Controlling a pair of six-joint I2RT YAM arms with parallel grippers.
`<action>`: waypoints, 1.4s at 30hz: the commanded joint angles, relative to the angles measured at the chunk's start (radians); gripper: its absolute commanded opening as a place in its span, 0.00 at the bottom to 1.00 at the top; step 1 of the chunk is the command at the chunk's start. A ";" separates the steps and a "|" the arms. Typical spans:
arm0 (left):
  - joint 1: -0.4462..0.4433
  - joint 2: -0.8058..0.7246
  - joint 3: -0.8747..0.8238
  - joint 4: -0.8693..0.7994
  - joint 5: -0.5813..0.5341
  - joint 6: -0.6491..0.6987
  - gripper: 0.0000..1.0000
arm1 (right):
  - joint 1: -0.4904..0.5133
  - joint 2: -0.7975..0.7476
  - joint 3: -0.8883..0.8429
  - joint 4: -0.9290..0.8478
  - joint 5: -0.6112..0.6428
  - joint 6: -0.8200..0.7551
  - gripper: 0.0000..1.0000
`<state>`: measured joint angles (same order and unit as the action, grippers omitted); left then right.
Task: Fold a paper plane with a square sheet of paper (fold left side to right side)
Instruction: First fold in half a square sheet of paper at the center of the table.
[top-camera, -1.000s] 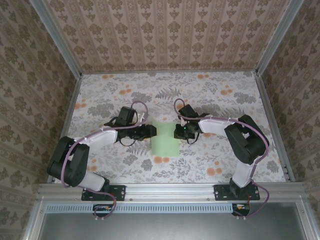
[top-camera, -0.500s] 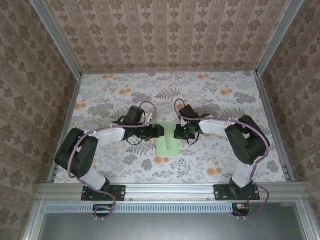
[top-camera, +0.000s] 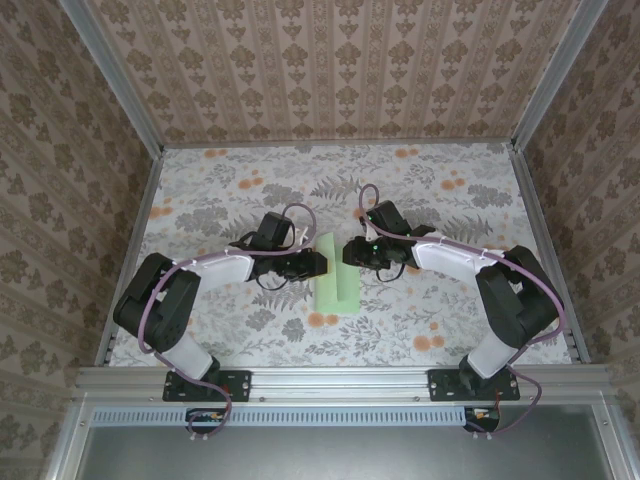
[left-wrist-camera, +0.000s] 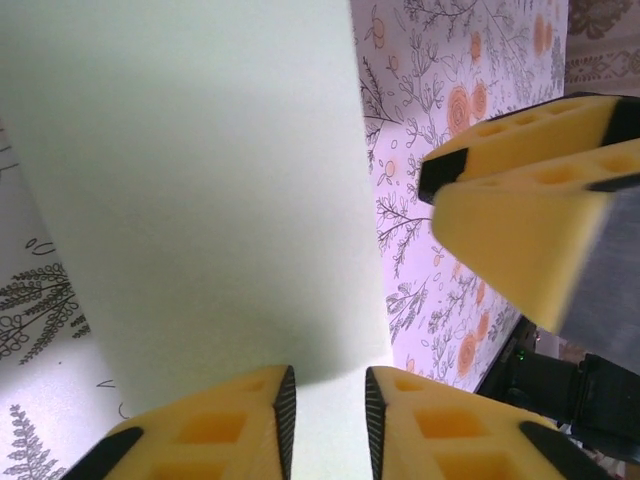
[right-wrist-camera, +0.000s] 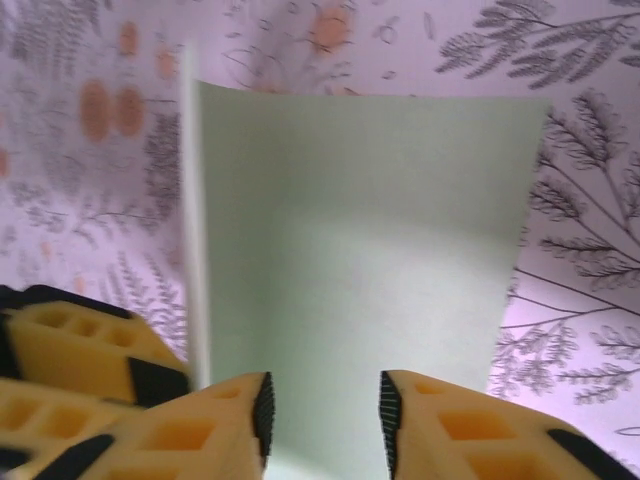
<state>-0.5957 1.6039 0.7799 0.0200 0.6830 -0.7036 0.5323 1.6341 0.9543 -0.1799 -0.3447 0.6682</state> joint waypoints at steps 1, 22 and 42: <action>-0.009 0.008 0.029 -0.026 -0.011 0.021 0.18 | -0.003 -0.021 -0.021 0.066 -0.098 0.024 0.44; -0.012 0.009 0.032 -0.041 -0.023 0.026 0.08 | 0.014 0.077 -0.011 0.150 -0.198 0.091 0.31; 0.000 -0.061 0.050 -0.166 -0.110 0.073 0.46 | 0.014 0.074 0.027 -0.056 -0.011 -0.012 0.04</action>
<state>-0.6006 1.5818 0.8040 -0.0875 0.6106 -0.6579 0.5415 1.7031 0.9493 -0.1608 -0.4213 0.6949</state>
